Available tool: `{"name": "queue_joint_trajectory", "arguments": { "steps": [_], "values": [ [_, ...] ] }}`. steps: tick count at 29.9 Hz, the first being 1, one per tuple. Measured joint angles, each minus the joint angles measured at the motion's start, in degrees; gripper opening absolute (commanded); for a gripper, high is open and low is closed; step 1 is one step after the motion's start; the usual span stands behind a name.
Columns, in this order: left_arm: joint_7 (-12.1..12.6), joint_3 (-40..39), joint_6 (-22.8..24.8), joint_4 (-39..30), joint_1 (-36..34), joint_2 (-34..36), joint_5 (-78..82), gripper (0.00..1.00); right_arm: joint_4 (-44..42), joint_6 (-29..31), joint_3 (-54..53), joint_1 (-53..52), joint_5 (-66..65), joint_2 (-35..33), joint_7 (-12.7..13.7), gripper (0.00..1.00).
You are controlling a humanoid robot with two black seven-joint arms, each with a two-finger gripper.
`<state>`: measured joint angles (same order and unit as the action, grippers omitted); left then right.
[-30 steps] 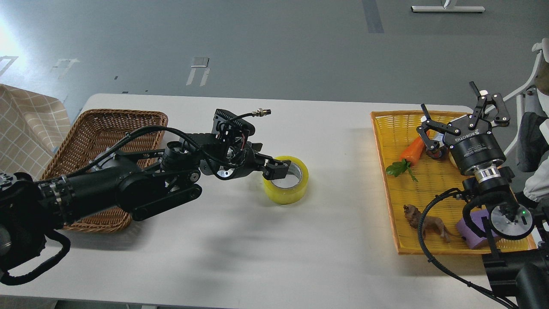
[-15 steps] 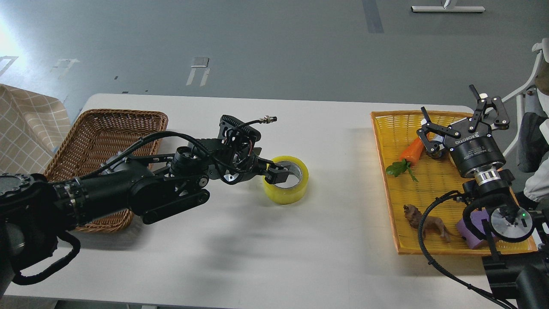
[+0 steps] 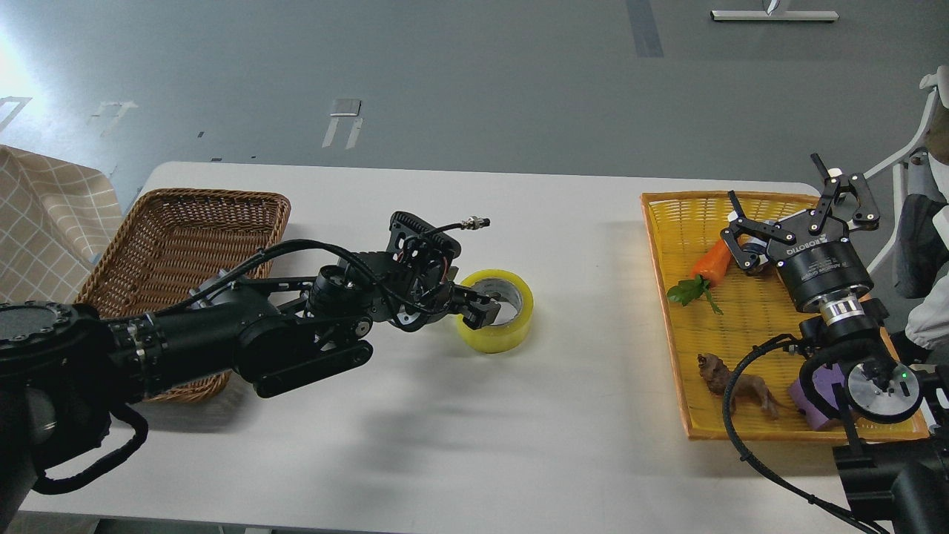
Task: Place and transfer tape with both arms
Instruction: 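Grasp the tape roll's rim with the left gripper, then carry the tape roll with the left gripper into the wicker basket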
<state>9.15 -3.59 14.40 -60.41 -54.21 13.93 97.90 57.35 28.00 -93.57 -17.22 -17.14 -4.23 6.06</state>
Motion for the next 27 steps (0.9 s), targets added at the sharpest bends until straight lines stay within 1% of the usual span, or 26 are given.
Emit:
{"name": "queue_joint_trajectory", "arguments": {
  "steps": [1, 2, 3, 4, 5, 6, 7, 9, 20, 24, 27],
  "values": [
    [0.13, 0.00, 0.00, 0.20, 0.00, -0.08, 0.01, 0.64, -0.06, 0.00, -0.02, 0.00, 0.00, 0.00, 0.00, 1.00],
    [0.26, 0.00, 0.00, 0.58, 0.00, -0.26, 0.01, 0.56, -0.12, 0.00, -0.03, 0.00, 0.00, 0.00, 0.00, 1.00],
    [0.37, 0.00, 0.00, 0.97, 0.00, -0.45, 0.01, 0.46, -0.16, 0.00, -0.04, 0.00, 0.00, 0.01, 0.00, 1.00],
    [0.51, 0.00, 0.00, 1.35, -0.01, -0.68, 0.01, 0.41, -0.19, 0.00, -0.04, 0.00, 0.00, 0.01, 0.00, 1.00],
    [0.65, 0.00, 0.00, 1.84, -0.01, -0.96, 0.01, 0.33, -0.24, 0.00, -0.04, 0.00, 0.00, 0.01, 0.00, 1.00],
    [0.77, 0.00, 0.00, 2.28, -0.01, -1.14, 0.01, 0.08, -0.30, 0.00, -0.04, 0.00, 0.00, 0.02, 0.00, 1.00],
    [0.87, 0.00, 0.00, 2.59, 0.00, -1.25, -0.01, 0.00, -0.32, 0.00, -0.05, 0.00, 0.00, 0.02, 0.00, 1.00],
    [0.82, -0.01, 0.00, 3.01, 0.14, -1.40, -0.10, 0.00, -0.34, 0.00, -0.04, 0.00, 0.00, 0.02, 0.00, 1.00],
    [-2.73, -0.21, -0.42, 2.56, -0.11, -1.01, -0.16, 0.00, -0.40, 0.00, 0.04, 0.00, 0.00, 0.02, 0.00, 1.00],
    [-3.50, -0.62, -0.44, 1.40, -3.08, 0.07, -0.57, 0.00, -0.39, 0.00, -0.03, 0.00, 0.00, 0.02, 0.00, 1.00],
    [-4.92, -0.73, -0.47, 0.22, -5.36, 1.76, -1.08, 0.00, -0.37, 0.00, -0.19, -0.05, 0.00, 0.02, 0.00, 1.00]
  ]
}}
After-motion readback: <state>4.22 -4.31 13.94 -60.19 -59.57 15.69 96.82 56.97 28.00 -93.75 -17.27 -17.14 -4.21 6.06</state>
